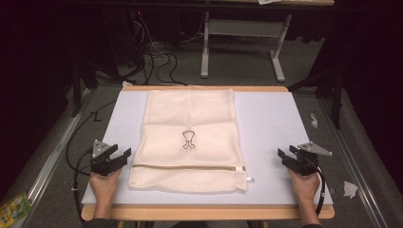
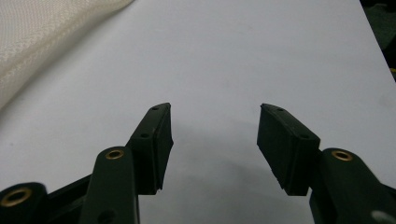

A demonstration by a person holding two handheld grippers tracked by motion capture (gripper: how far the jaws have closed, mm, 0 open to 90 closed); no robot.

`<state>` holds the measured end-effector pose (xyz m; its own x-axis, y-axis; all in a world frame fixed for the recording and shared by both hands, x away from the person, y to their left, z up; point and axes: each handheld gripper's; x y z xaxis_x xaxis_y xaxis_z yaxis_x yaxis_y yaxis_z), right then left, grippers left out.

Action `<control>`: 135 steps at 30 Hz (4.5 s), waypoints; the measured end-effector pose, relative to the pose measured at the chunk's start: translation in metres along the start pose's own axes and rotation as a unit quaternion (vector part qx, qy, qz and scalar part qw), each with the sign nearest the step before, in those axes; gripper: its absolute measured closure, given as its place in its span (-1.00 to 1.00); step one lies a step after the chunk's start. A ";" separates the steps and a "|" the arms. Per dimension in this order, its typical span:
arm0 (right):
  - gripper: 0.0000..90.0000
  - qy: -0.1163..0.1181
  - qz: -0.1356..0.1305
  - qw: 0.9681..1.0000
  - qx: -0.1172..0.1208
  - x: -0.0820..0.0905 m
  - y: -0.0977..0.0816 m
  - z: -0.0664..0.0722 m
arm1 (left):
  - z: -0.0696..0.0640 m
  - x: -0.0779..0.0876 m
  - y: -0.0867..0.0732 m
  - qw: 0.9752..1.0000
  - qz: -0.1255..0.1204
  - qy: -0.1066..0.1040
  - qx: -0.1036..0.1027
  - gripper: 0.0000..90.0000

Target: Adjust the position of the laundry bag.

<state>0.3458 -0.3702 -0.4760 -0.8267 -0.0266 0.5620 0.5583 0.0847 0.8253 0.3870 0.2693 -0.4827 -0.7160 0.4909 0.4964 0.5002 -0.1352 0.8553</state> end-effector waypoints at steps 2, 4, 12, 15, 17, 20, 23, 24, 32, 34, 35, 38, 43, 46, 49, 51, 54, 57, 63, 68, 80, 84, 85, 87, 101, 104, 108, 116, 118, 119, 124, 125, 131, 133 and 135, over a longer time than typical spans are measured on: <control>0.02 -0.001 0.000 1.000 0.001 0.000 0.000 0.000 | 0.000 -0.001 0.000 1.000 0.003 0.000 -0.001 -0.14; 0.02 -0.001 0.000 1.000 0.002 0.000 0.000 0.000 | 0.000 -0.001 0.000 1.000 0.004 -0.001 0.000 -0.13; 0.01 -0.002 0.001 1.000 0.001 0.000 0.000 0.000 | 0.000 0.000 0.000 1.000 0.001 -0.005 -0.001 -0.06; 0.02 -0.002 0.001 1.000 0.001 0.000 0.000 0.000 | -0.001 0.000 0.000 1.000 0.002 -0.002 -0.004 -0.08; 0.02 -0.003 0.000 1.000 0.003 0.000 0.000 0.001 | -0.001 0.000 0.000 1.000 0.002 -0.002 -0.005 -0.08; 0.03 -0.005 -0.004 1.000 0.007 0.000 0.000 0.002 | -0.001 0.000 0.000 1.000 0.000 -0.003 -0.005 -0.09; 0.03 -0.005 -0.006 1.000 0.004 0.001 0.000 0.001 | -0.001 -0.001 0.000 1.000 0.005 -0.002 -0.004 -0.07; 0.03 -0.005 -0.006 1.000 0.003 0.001 0.000 0.001 | -0.002 -0.002 0.000 1.000 0.008 -0.001 -0.009 -0.06; 0.02 -0.005 -0.006 1.000 0.004 0.001 0.000 0.001 | -0.005 -0.001 0.000 1.000 0.001 0.001 -0.021 -0.06; 0.02 -0.005 -0.007 1.000 0.001 0.001 0.000 0.001 | -0.002 0.001 0.000 1.000 -0.002 -0.006 -0.011 -0.09; 0.02 -0.005 -0.009 1.000 0.001 0.001 0.000 0.000 | 0.000 0.001 0.000 1.000 -0.004 -0.010 -0.007 -0.09; 0.01 -0.021 -0.014 1.000 0.009 0.003 0.001 0.003 | 0.004 0.000 0.002 0.999 0.009 -0.038 0.010 -0.09; 0.00 -0.027 -0.024 0.999 0.027 0.004 0.002 0.010 | -0.004 -0.004 0.004 0.999 0.025 -0.040 -0.013 -0.11; 0.00 -0.019 -0.023 0.999 0.010 0.004 0.003 0.009 | -0.006 -0.004 0.006 0.999 0.023 -0.042 -0.015 -0.14; 0.01 -0.002 -0.018 1.000 -0.003 0.005 0.005 0.008 | -0.006 -0.004 0.011 0.998 0.033 -0.052 -0.004 -0.17; 0.03 0.005 -0.013 1.000 -0.005 0.006 0.008 0.011 | -0.007 -0.003 0.012 0.998 0.036 -0.054 0.002 -0.19; 0.07 0.024 -0.011 1.000 -0.011 0.007 0.014 0.017 | -0.008 -0.003 0.014 0.998 0.043 -0.055 0.007 -0.19; 0.16 0.043 -0.001 0.999 -0.013 0.007 0.020 0.026 | -0.009 -0.002 0.016 0.997 0.051 -0.056 0.005 -0.21; 0.27 0.074 0.003 0.997 0.027 0.005 0.029 0.052 | -0.013 -0.001 0.019 0.997 0.053 -0.052 0.008 -0.25; 0.31 0.106 0.017 0.994 0.027 0.001 0.033 0.068 | -0.016 -0.005 0.021 0.996 0.069 -0.055 0.005 -0.25; 0.27 0.147 0.041 0.987 0.047 -0.012 0.040 0.101 | -0.025 -0.021 0.024 0.994 0.088 -0.067 0.006 -0.22; 0.27 0.151 0.054 0.986 0.036 -0.017 0.040 0.107 | -0.027 -0.026 0.026 0.993 0.097 -0.069 0.005 -0.17; 0.27 0.153 0.060 0.986 0.035 -0.021 0.040 0.108 | -0.028 -0.028 0.027 0.993 0.098 -0.067 0.008 -0.15; 0.28 0.157 0.066 0.985 0.033 -0.024 0.040 0.111 | -0.028 -0.029 0.027 0.993 0.100 -0.066 0.008 -0.13; 0.58 0.161 0.098 0.981 0.040 -0.040 0.045 0.129 | -0.033 -0.043 0.032 0.990 0.126 -0.061 0.012 0.27; 0.75 0.160 0.102 0.981 0.042 -0.042 0.046 0.127 | -0.033 -0.044 0.033 0.990 0.132 -0.058 0.011 0.44; 0.89 0.162 0.110 0.980 0.043 -0.044 0.046 0.126 | -0.031 -0.044 0.034 0.989 0.138 -0.059 0.011 0.72; 0.94 0.163 0.102 0.980 0.061 -0.043 0.047 0.125 | -0.030 -0.042 0.038 0.988 0.135 -0.069 0.023 0.91; 0.94 0.161 0.102 0.980 0.060 -0.042 0.048 0.125 | -0.030 -0.042 0.038 0.988 0.137 -0.072 0.025 0.92; 0.95 0.161 0.100 0.980 0.059 -0.041 0.049 0.124 | -0.029 -0.041 0.039 0.988 0.134 -0.075 0.028 0.92; 0.95 0.160 0.098 0.980 0.060 -0.041 0.049 0.123 | -0.030 -0.039 0.040 0.989 0.126 -0.074 0.023 0.92; 0.95 0.160 0.098 0.980 0.061 -0.041 0.049 0.123 | -0.031 -0.039 0.040 0.989 0.123 -0.074 0.022 0.92; 0.95 0.157 0.095 0.981 0.055 -0.039 0.050 0.119 | -0.034 -0.039 0.041 0.990 0.114 -0.078 0.017 0.92; 0.95 0.157 0.095 0.982 0.055 -0.039 0.050 0.118 | -0.035 -0.039 0.041 0.991 0.111 -0.077 0.017 0.92; 0.95 0.155 0.093 0.982 0.056 -0.038 0.051 0.116 | -0.037 -0.040 0.044 0.991 0.105 -0.079 0.017 0.92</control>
<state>0.3975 -0.2493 -0.4616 -0.6410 -0.3004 0.7063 0.6721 0.2247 0.7055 0.4194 0.2117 -0.4591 -0.5101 0.5844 0.6311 0.6487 -0.2205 0.7284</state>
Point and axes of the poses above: each handheld gripper's, and its own axes: x roughly backward along the jaws, y roughly out of its top, z roughly to its left, and after that the axes turned 9 degrees about -y, right-handed
